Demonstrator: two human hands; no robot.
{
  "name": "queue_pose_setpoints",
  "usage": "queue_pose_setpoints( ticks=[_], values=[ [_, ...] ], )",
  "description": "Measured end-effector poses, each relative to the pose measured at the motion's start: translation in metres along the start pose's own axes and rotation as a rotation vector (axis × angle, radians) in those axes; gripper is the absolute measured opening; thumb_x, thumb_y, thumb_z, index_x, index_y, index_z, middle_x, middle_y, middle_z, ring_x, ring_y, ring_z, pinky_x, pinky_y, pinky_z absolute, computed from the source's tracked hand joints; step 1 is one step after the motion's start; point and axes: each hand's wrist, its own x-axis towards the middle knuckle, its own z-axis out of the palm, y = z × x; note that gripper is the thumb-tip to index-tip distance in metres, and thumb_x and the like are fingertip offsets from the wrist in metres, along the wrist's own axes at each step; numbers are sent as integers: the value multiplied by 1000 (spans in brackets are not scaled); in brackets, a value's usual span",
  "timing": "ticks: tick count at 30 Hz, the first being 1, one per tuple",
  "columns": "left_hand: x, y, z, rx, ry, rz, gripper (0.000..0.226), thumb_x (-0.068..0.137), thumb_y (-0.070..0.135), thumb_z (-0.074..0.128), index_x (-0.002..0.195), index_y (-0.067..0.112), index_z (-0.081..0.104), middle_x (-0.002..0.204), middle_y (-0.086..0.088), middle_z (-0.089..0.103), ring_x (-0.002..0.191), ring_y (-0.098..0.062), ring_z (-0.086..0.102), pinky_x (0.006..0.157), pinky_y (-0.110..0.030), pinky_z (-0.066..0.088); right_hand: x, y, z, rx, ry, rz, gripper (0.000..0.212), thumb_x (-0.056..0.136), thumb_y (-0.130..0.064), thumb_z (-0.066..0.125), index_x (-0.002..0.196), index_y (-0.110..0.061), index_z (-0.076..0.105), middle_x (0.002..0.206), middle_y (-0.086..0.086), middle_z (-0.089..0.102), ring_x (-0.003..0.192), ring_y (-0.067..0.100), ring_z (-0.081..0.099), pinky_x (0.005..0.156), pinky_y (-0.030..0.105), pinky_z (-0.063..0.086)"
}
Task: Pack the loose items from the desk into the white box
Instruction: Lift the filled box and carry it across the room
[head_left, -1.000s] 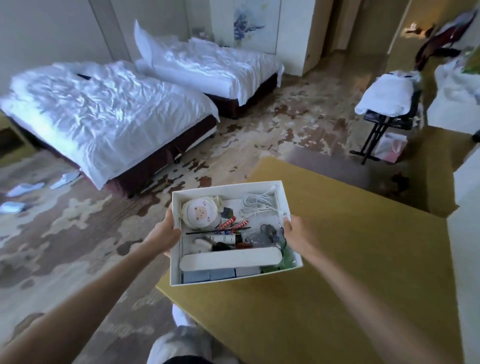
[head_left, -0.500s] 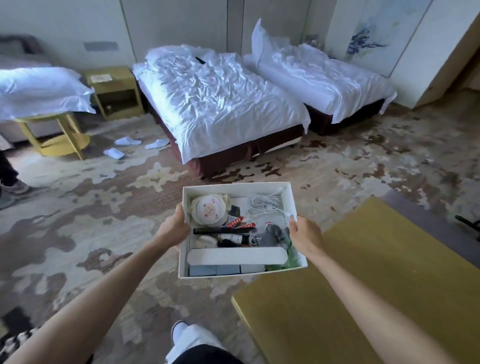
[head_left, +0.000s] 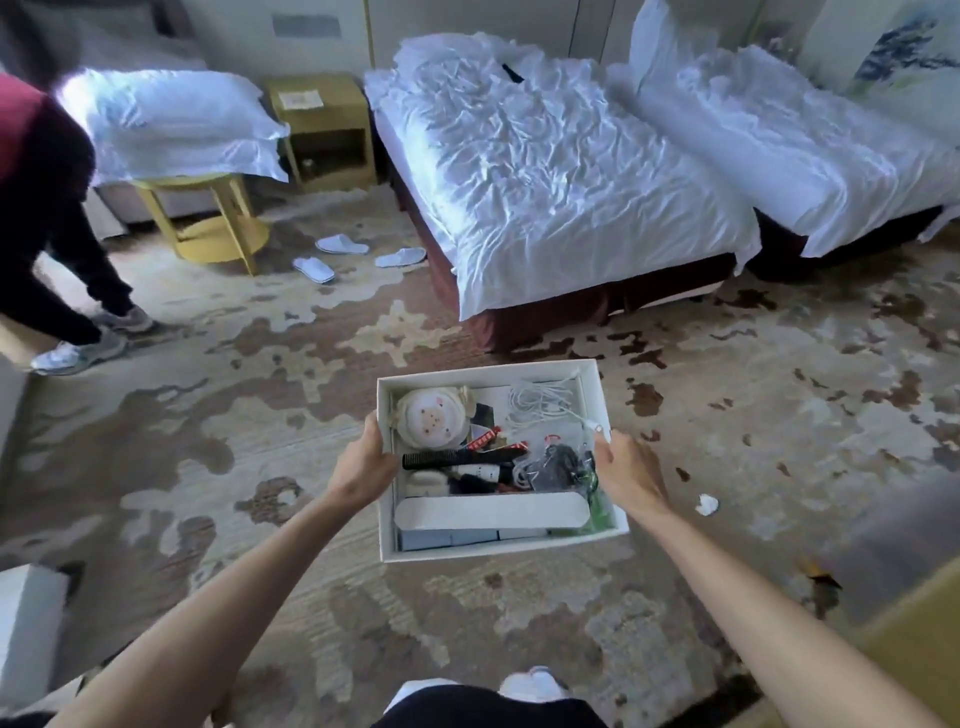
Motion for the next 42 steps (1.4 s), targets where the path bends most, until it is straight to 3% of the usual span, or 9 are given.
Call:
queue_pose_setpoints(
  ticks=[6, 10, 13, 17, 22, 29, 33, 38, 42],
  values=[
    [19, -75, -67, -88, 116, -170, 48, 85, 9, 42, 132, 16, 32, 120, -14, 59, 103, -36, 57, 88, -48, 49, 69, -114, 66, 6, -174, -170, 41, 101, -26, 43, 61, -18, 38, 54, -1, 46, 48, 16, 44, 41, 25, 25],
    [27, -127, -112, -140, 271, -331, 55, 82, 17, 42, 135, 24, 29, 120, -13, 60, 102, -35, 57, 85, -39, 46, 121, -206, 120, -1, -281, -356, 41, 101, -34, 41, 67, -11, 45, 75, 13, 62, 72, 29, 55, 58, 33, 33],
    [34, -156, -142, -169, 407, -446, 59, 76, 29, 41, 134, 26, 28, 116, -11, 61, 99, -35, 58, 80, -37, 43, 156, -278, 160, 10, -367, -522, 42, 101, -37, 39, 69, -11, 47, 76, 18, 64, 67, 29, 55, 57, 35, 37],
    [41, -183, -179, -200, 548, -603, 52, 83, 26, 46, 132, 28, 29, 116, -10, 61, 103, -38, 58, 81, -39, 43, 192, -376, 203, 27, -510, -752, 45, 102, -38, 33, 68, -12, 46, 64, 9, 57, 59, 25, 57, 56, 39, 47],
    [33, -203, -207, -312, 755, -792, 61, 74, 56, 41, 127, 28, 30, 118, -7, 62, 100, -36, 62, 86, -45, 47, 202, -488, 259, 10, -636, -1008, 43, 103, -35, 33, 78, -6, 53, 75, 20, 66, 71, 33, 63, 64, 42, 49],
    [11, -285, -212, -471, 965, -1069, 56, 88, 33, 47, 138, 25, 22, 127, -14, 58, 111, -40, 57, 91, -46, 48, 152, -629, 348, -123, -785, -1308, 43, 102, -37, 38, 71, -10, 50, 72, 17, 65, 65, 29, 61, 61, 41, 50],
    [7, -344, -233, -557, 1038, -1108, 59, 85, 16, 46, 138, 25, 22, 119, -14, 61, 110, -38, 56, 86, -41, 45, 118, -697, 398, -194, -836, -1310, 33, 101, -27, 41, 79, -6, 54, 81, 19, 65, 76, 36, 62, 71, 49, 52],
    [6, -406, -282, -581, 1031, -1146, 62, 85, 10, 43, 139, 28, 20, 114, -17, 65, 99, -40, 61, 86, -49, 50, 87, -770, 446, -294, -836, -1333, 29, 100, -22, 44, 72, -14, 46, 73, 8, 56, 76, 32, 60, 65, 38, 42],
    [7, -445, -315, -615, 1013, -1200, 64, 84, 10, 43, 140, 29, 17, 115, -18, 64, 98, -40, 61, 85, -48, 50, 69, -815, 482, -311, -875, -1332, 31, 102, -29, 41, 77, -11, 47, 71, 10, 56, 63, 26, 51, 57, 32, 36]
  ],
)
